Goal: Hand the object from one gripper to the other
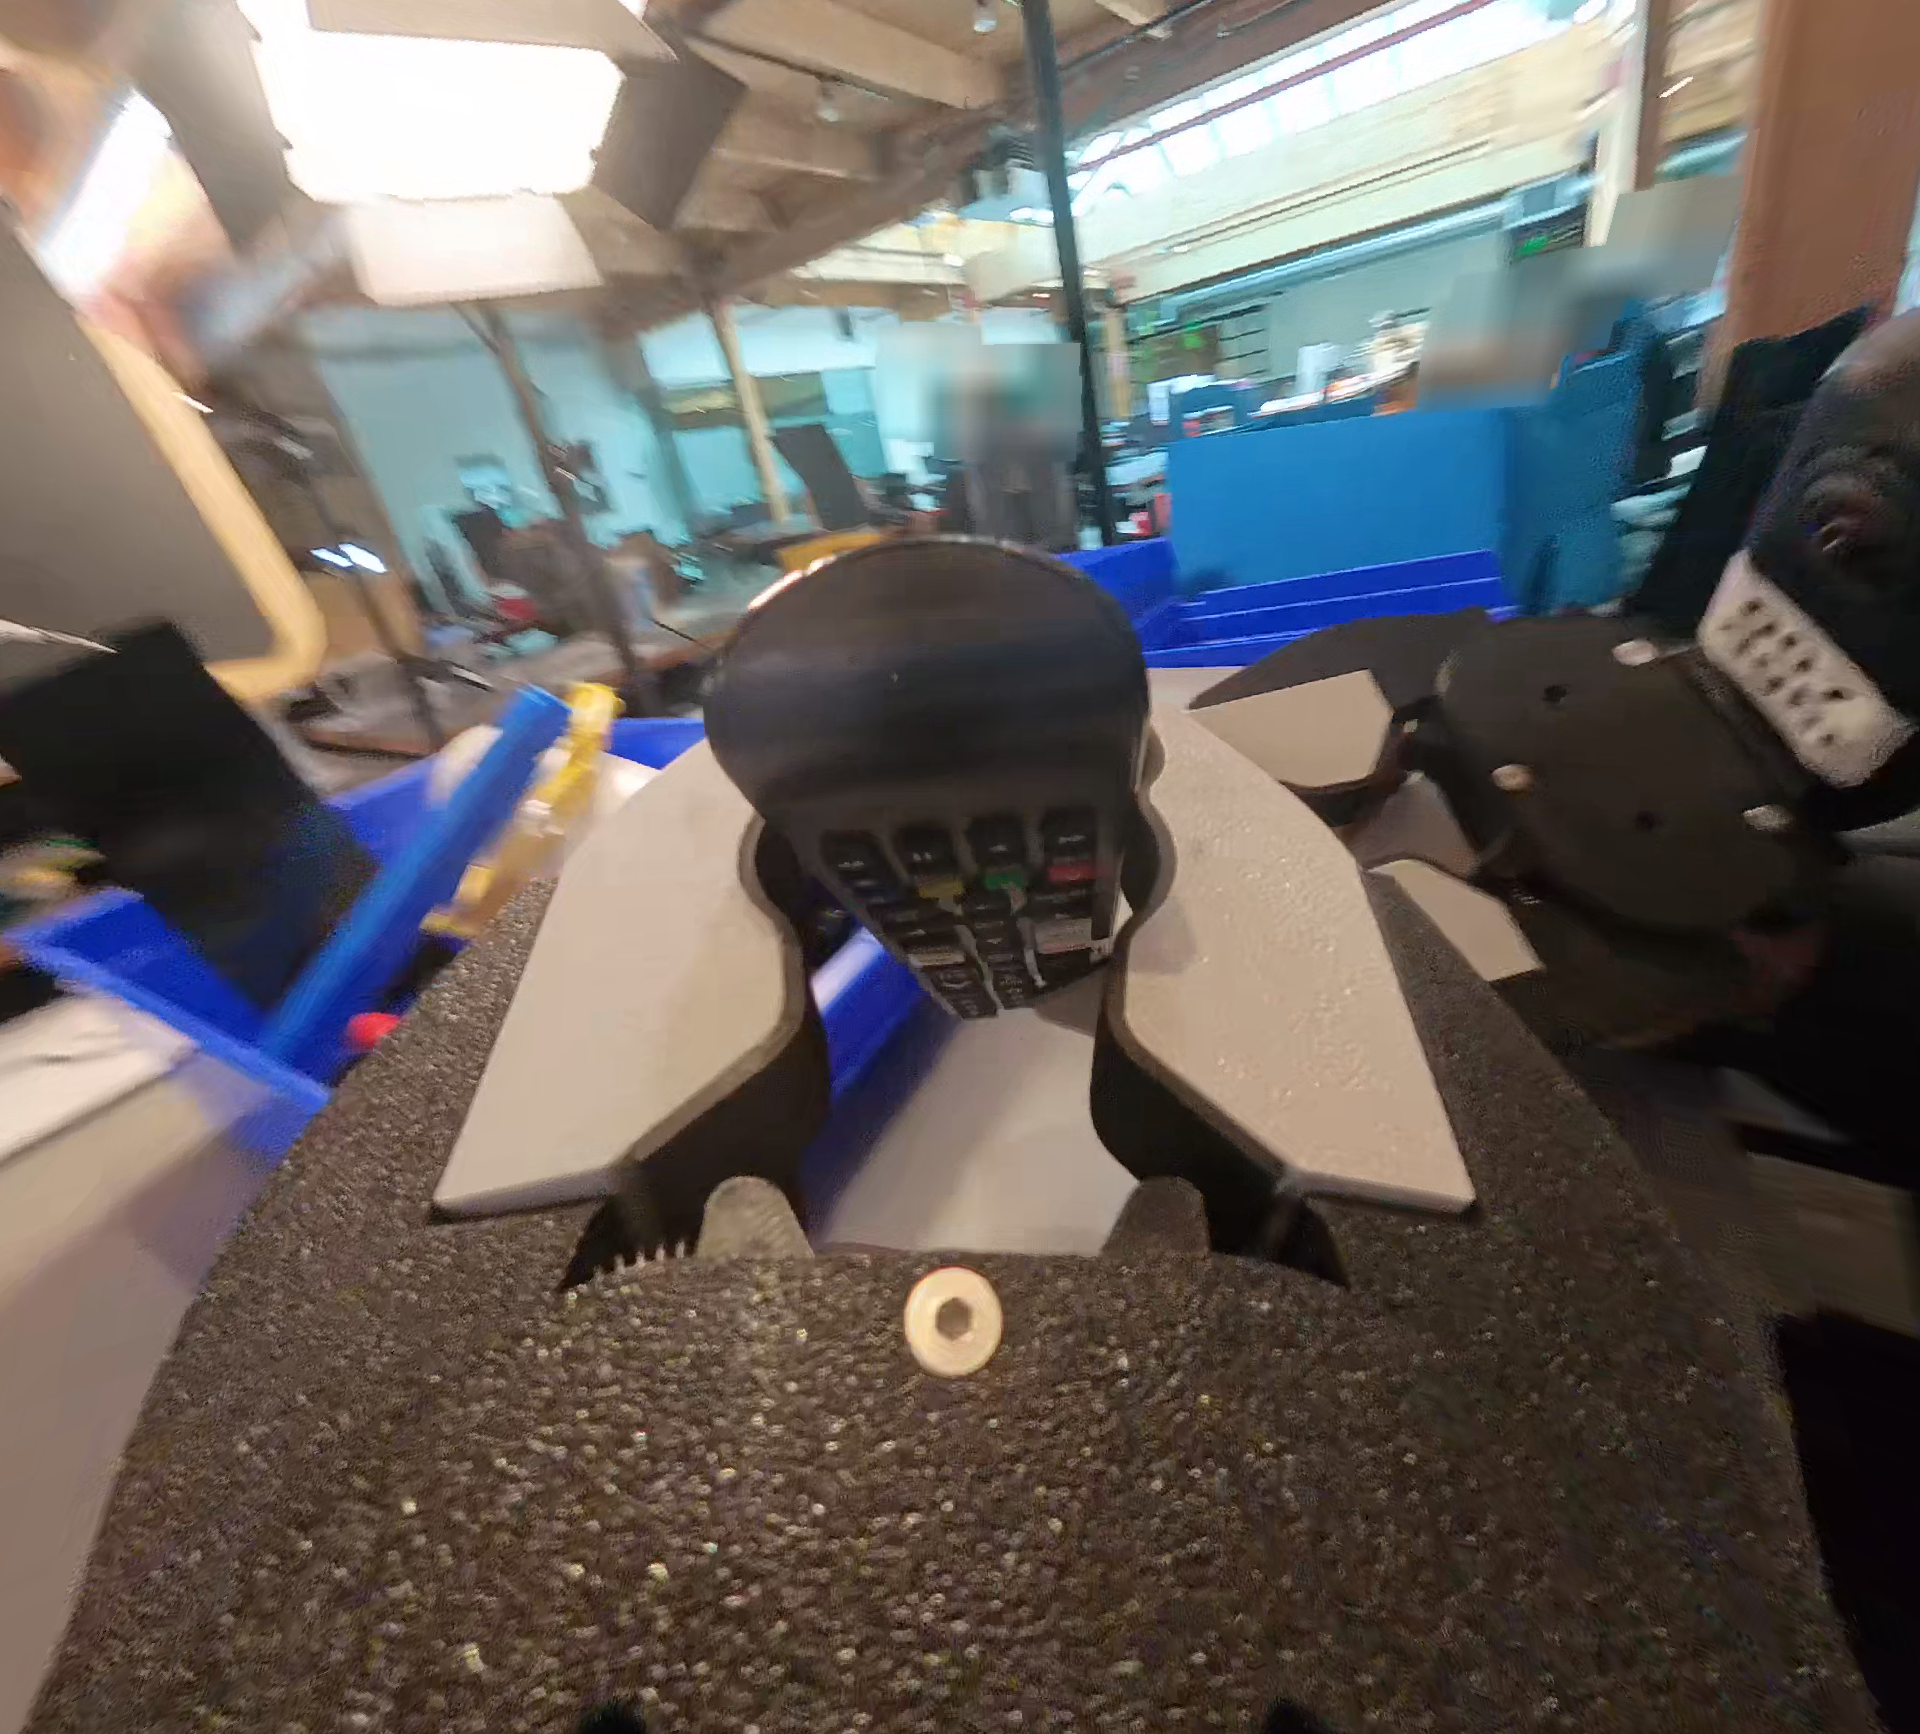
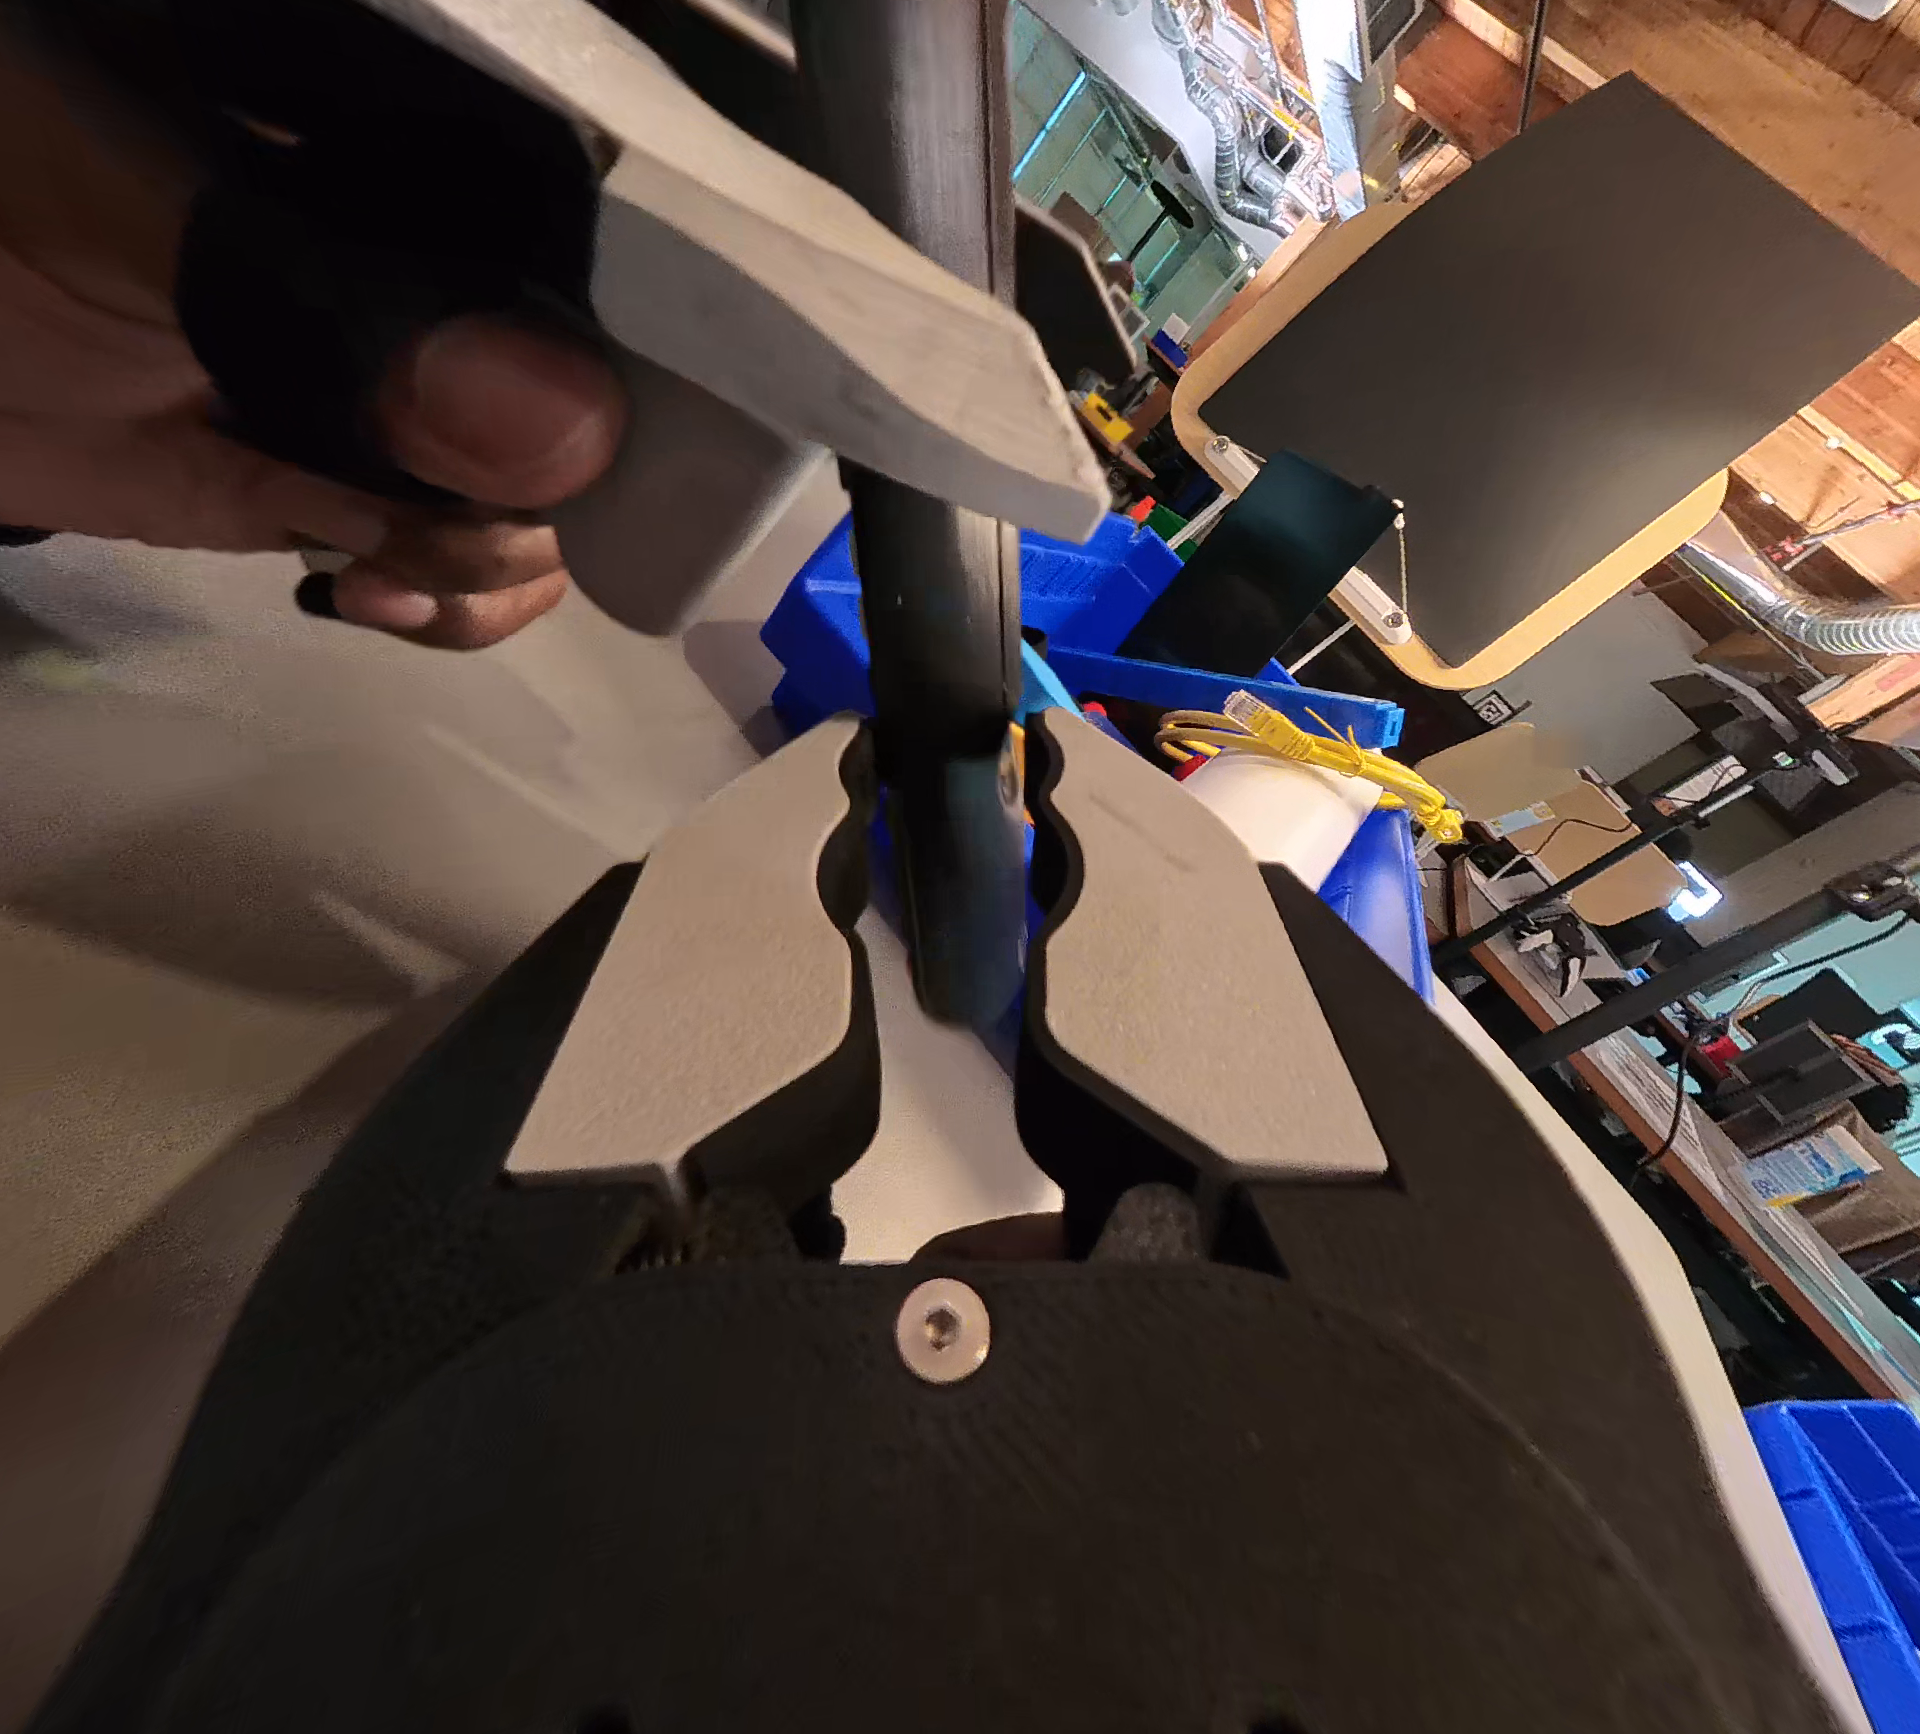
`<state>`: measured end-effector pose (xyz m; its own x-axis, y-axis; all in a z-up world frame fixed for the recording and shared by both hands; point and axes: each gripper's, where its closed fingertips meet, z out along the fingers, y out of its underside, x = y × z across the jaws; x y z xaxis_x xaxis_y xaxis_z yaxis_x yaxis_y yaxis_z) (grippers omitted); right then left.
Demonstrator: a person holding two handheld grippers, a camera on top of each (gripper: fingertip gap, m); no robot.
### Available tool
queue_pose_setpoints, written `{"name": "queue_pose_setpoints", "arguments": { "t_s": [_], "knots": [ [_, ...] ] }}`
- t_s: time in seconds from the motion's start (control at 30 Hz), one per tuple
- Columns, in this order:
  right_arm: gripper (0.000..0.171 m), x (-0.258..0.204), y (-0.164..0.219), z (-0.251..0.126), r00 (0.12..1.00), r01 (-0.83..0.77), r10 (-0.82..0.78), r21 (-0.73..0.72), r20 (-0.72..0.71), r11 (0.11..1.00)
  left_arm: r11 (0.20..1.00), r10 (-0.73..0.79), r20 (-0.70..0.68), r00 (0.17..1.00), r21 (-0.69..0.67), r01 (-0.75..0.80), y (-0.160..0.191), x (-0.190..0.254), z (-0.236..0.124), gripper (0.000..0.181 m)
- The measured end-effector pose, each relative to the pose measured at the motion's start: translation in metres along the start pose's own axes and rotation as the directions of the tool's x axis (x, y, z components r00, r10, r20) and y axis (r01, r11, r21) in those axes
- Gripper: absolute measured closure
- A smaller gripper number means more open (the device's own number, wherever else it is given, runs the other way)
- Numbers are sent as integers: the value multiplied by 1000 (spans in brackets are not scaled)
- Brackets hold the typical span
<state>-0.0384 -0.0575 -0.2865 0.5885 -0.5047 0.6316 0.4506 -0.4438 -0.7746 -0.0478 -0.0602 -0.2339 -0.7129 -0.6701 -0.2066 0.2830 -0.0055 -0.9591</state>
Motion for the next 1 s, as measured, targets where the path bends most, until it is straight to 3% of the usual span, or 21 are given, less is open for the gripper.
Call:
{"name": "queue_pose_setpoints", "arguments": {
  "t_s": [0.1,0.2,0.3,0.5,0.63,0.73,0.77,0.83,1.0],
  "knots": [
    [144,4,-1,-2,999,-38,38,19,4,999,964,264,179,948,-24,-265,-6,-15,-5,119],
    [145,11,-7,-8,989,-148,146,82,35,986,851,521,319,792,-122,-510,-8,-24,-9,119],
    [145,19,-20,-18,961,-274,261,177,93,945,707,701,350,622,-228,-669,-7,-24,-9,119],
    [134,16,-60,-43,885,-448,358,335,298,829,570,817,308,487,-310,-760,0,-17,-2,119],
    [124,-1,-65,-38,898,-393,306,265,317,881,462,883,257,393,-330,-823,5,-4,4,120],
    [133,-9,-52,-25,942,-278,241,146,232,949,382,921,200,333,-309,-871,11,11,10,120],
    [144,-10,-47,-23,957,-233,206,118,206,965,365,928,187,321,-299,-881,13,15,11,120],
    [147,-9,-44,-21,970,-197,176,116,170,974,374,926,180,332,-304,-876,15,15,12,120],
    [147,9,-43,-22,962,-265,249,159,114,951,605,796,182,577,-224,-764,18,11,14,119]
  ]
}}
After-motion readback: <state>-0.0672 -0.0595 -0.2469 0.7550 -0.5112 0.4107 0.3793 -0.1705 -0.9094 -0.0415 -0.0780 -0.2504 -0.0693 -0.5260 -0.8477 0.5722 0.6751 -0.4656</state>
